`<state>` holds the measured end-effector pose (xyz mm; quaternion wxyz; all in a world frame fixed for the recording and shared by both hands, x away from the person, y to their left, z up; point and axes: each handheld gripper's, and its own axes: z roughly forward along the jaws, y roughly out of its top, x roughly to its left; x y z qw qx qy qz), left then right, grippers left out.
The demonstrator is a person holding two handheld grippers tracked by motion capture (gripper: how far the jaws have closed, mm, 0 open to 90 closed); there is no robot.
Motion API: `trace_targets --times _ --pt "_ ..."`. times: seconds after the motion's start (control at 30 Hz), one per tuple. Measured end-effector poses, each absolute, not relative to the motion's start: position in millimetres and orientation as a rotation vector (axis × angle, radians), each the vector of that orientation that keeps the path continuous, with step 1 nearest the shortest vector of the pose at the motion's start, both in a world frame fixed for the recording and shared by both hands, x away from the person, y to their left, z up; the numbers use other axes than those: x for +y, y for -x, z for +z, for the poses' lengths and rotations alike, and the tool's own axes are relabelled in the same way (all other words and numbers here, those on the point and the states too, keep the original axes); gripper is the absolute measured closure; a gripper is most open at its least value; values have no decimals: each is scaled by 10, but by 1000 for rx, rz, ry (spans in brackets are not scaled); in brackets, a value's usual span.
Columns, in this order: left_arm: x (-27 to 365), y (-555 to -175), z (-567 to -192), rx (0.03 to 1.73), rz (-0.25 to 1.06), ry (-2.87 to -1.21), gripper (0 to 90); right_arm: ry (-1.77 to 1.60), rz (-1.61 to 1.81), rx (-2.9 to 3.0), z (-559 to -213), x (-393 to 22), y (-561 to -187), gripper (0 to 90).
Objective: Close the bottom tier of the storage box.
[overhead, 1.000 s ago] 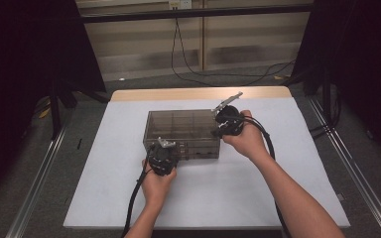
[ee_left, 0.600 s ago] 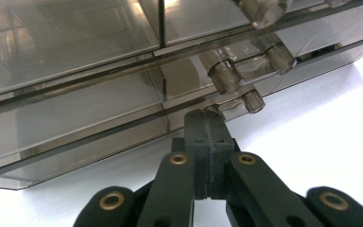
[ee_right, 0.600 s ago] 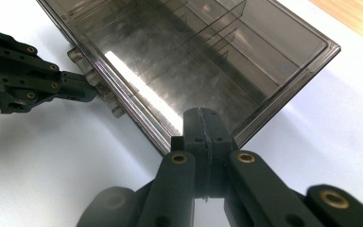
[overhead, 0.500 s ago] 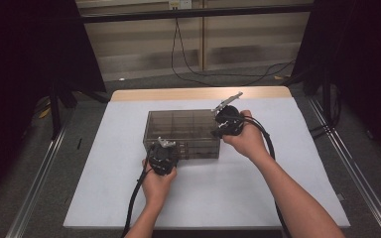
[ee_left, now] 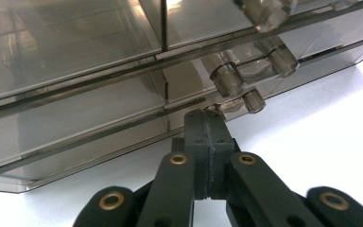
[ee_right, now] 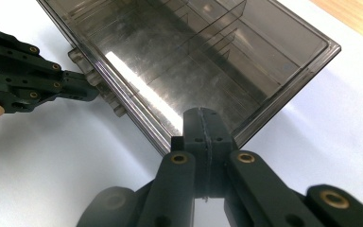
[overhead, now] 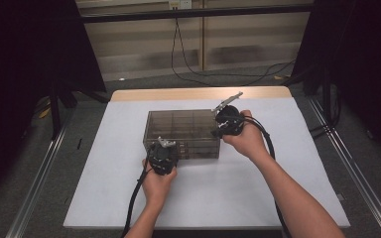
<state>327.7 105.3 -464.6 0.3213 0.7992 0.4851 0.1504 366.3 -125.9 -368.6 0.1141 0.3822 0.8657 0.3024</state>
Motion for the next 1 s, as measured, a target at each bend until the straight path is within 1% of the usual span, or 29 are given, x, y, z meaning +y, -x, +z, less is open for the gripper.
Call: trace_targets --times 0.2,0.3,0.63,0.77,0.8,0.9,1.0 --pt "1048 -3273 -4650 1279 402 -2094 900 -1118 887 2537 -3687 -1259 -3662 900" --pt "1068 -3270 -4640 1272 396 -2105 878 -1119 886 2536 -3686 -1258 -3661 900" --pt "1135 -3254 -4597 1270 372 -2103 714 -1125 913 2522 -3695 -1274 -3666 900" --pt "1167 -3234 -4571 1269 379 -2097 637 -1136 930 2513 -3700 -1281 -3672 897" --pt "1172 -3231 -4565 1267 362 -2092 607 -1142 926 2507 -3700 -1283 -3672 894" --pt "1186 -3220 -4554 1265 355 -2098 545 -1145 936 2497 -3706 -1292 -3675 882" --pt "1200 -3212 -4550 1267 361 -2096 469 -1145 933 2488 -3707 -1296 -3672 837"
